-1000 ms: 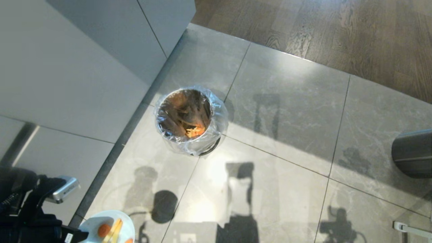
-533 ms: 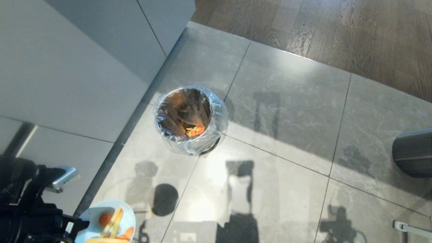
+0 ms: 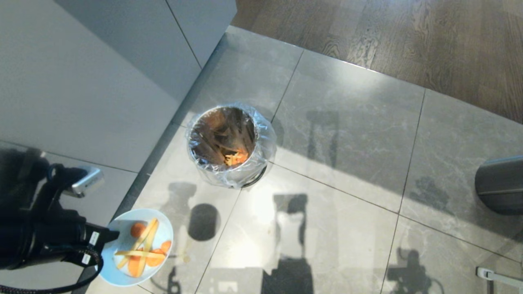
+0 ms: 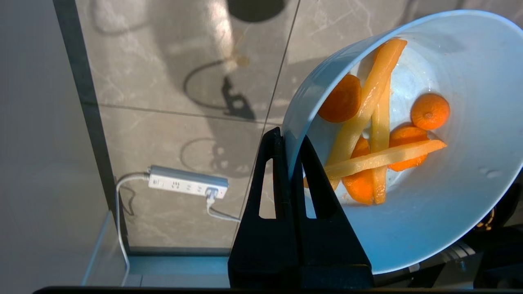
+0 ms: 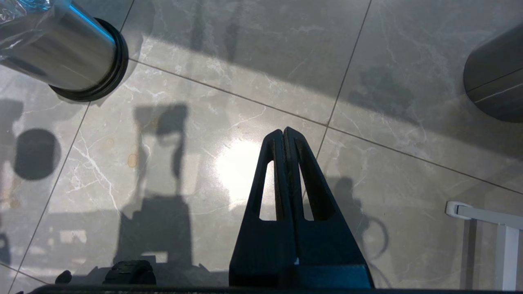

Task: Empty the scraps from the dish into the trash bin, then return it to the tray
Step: Move the bowl over the trash can

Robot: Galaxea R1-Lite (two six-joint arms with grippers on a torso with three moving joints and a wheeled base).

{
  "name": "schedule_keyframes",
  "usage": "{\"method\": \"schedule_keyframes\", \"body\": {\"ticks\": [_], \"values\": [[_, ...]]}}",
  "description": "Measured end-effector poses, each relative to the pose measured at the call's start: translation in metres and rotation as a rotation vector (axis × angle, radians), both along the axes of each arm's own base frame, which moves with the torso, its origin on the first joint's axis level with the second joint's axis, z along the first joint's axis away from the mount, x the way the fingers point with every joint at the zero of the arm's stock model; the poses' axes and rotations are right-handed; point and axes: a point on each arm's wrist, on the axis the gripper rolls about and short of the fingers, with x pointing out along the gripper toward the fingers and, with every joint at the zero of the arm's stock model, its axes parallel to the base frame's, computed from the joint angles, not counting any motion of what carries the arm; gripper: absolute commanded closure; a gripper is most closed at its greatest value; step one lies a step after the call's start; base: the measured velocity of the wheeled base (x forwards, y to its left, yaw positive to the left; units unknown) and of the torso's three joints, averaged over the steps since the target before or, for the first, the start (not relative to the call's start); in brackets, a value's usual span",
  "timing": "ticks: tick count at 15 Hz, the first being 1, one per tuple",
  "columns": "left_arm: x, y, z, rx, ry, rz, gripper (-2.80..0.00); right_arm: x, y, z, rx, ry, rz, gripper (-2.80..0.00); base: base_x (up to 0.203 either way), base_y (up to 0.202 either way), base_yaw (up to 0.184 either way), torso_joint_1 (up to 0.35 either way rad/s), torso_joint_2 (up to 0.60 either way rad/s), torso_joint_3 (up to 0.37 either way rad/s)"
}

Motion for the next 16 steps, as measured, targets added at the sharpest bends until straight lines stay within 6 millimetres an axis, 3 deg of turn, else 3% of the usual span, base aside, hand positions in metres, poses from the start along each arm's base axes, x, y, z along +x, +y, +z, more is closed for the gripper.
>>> {"method": "schedule_keyframes", "body": {"ticks": [8, 13, 16], "values": [[0.071, -0.011, 0.032, 0.093, -0.123, -0.138, 0.0, 0.0, 0.0, 0.0, 0.0, -0.001, 0.0, 0.0, 0.0, 0.0, 0.0, 0.0, 0.0, 0.0], [0.125, -0.025, 0.042, 0.127, -0.404, -0.186, 0.0, 0.0, 0.0, 0.0, 0.0, -0.001, 0.0, 0.0, 0.0, 0.0, 0.0, 0.0, 0.0, 0.0], [0.14, -0.041, 0.055, 0.138, -0.468, -0.22, 0.0, 0.0, 0.0, 0.0, 0.0, 0.0, 0.0, 0.0, 0.0, 0.0, 0.0, 0.0, 0.0, 0.0]]}}
